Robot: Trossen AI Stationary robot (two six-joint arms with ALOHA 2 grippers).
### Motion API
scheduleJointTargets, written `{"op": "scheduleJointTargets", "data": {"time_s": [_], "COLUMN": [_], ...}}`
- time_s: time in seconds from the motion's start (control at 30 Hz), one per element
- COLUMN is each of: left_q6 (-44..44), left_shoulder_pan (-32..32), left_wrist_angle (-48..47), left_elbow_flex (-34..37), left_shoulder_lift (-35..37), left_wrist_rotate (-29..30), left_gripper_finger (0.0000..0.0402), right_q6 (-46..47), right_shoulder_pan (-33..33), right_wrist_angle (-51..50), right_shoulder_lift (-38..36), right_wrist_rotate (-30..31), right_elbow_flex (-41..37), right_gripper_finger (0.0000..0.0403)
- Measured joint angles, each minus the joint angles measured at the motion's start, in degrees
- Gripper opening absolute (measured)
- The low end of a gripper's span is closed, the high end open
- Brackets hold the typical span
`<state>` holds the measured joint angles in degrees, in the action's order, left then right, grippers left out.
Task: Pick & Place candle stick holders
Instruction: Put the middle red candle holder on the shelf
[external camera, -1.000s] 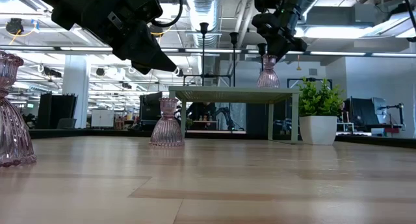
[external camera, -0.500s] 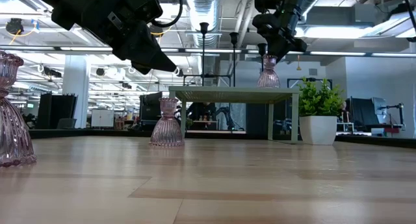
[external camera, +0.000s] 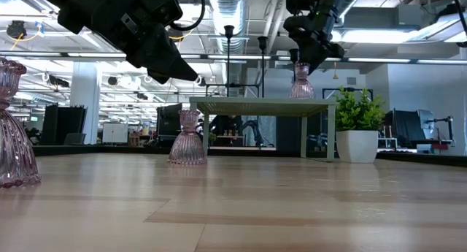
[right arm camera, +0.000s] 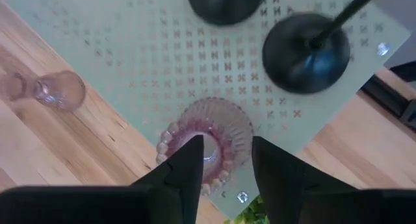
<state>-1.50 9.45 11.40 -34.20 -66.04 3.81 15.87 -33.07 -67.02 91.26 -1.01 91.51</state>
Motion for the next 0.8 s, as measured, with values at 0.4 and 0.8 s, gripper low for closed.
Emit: {"op": "scheduleJointTargets", "data": {"time_s": [0.4,0.8], "left_q6": [-0.02,0.01], "left_shoulder_pan": [0.01,0.00], "left_wrist_angle": [-0.06,-0.31], "left_elbow_flex": [-0.02,0.00], "left_shoulder_lift": [0.00,0.00], "left_wrist_rotate": [0.00,0.00], "left_gripper_finger": [0.0010,0.0010], "right_q6": [-1.08,-0.38], "right_shoulder_pan": [-0.86,-0.28], "right_wrist_angle": [-0.24,-9.62], "right_shoulder_lift": [-0.05,-0.85], "right_wrist_rotate": [-0.13,-0.45], "right_elbow_flex": [3.80,3.98], "right_gripper_finger": [0.0119,0.0118]}}
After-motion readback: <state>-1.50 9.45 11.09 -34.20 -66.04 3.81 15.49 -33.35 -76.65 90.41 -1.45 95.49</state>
